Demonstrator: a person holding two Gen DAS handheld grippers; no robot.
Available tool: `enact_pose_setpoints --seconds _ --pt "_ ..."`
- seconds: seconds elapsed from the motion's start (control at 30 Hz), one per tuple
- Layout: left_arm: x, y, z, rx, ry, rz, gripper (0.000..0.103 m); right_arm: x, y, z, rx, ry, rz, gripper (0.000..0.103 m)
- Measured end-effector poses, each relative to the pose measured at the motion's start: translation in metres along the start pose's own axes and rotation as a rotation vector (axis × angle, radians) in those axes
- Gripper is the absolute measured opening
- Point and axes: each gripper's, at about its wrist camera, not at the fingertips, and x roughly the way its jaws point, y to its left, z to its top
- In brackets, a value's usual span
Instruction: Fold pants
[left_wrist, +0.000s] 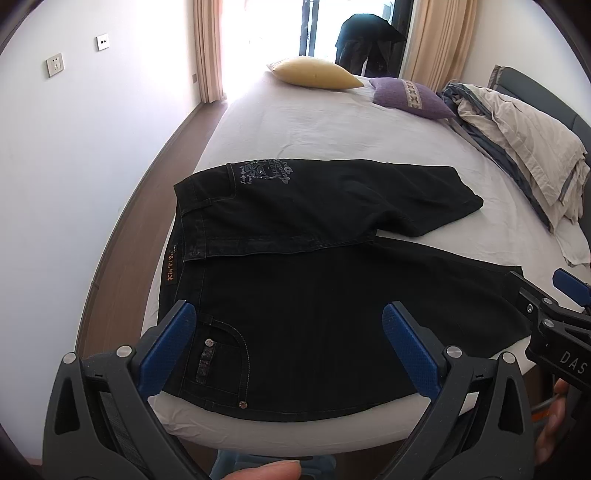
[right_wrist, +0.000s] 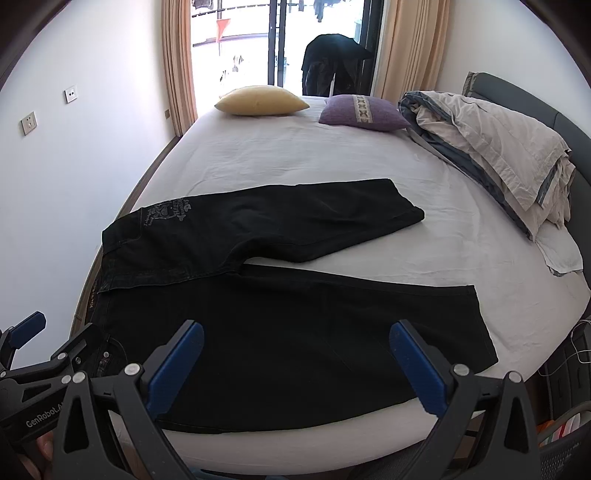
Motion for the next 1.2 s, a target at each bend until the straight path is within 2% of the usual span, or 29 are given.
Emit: enact_pose_setpoints --seconds 1.2 --pt "-0.0002 0.0002 -0.0004 0.0 0.002 -0.001 0.103 0.0005 0.0019 0.0015 0.013 -0.001 0.013 0.103"
